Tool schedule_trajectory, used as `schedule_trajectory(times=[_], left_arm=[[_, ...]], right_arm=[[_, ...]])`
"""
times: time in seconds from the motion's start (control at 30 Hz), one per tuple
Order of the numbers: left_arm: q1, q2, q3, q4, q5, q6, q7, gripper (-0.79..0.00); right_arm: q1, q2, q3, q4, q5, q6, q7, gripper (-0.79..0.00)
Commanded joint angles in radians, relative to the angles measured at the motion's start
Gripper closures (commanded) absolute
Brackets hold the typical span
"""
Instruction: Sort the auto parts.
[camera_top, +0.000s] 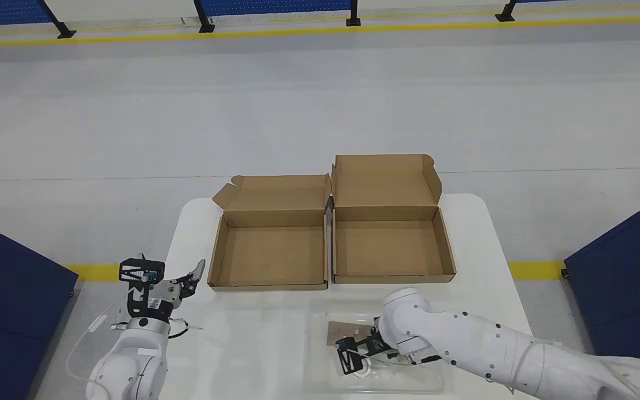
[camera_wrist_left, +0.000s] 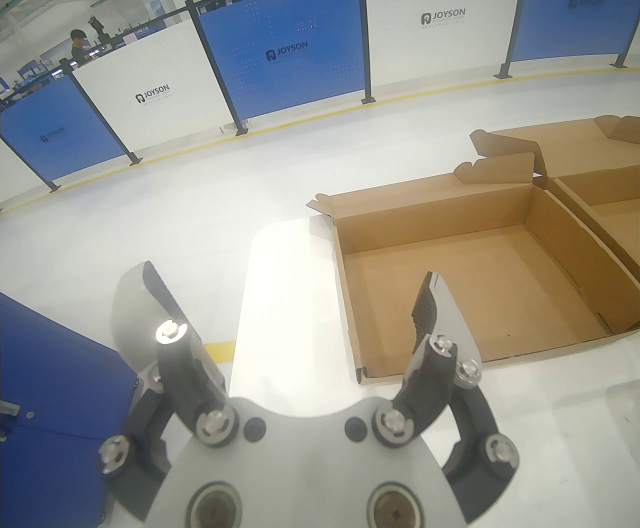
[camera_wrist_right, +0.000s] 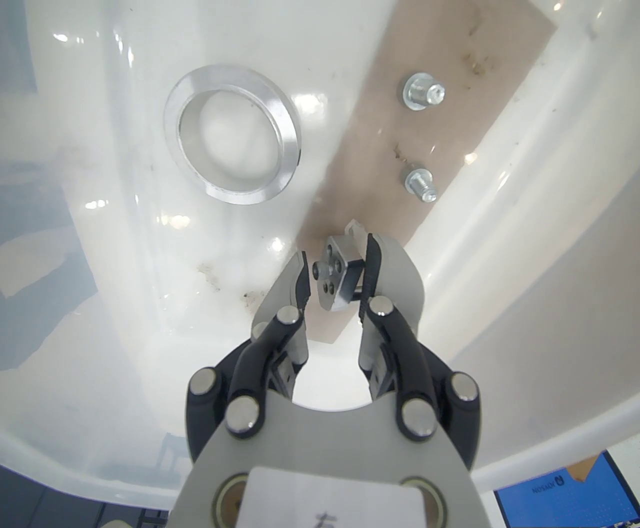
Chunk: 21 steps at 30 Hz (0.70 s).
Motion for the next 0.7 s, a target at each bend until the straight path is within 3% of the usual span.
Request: schedule_trajectory(times=[0.0,0.67], left_arm=[[0.000,0.000,0.000,0.000,0.000,0.000,0.000,-0.785],[0.000,0.000,0.000,0.000,0.000,0.000,0.000,-0.785]], right_arm=[[0.000,-0.001,-0.002,-0.002,-0.004,0.004,0.004,0.000],[0.011,0.026,-0.007,-0.079,0.016,0.050,0.050,0.000]])
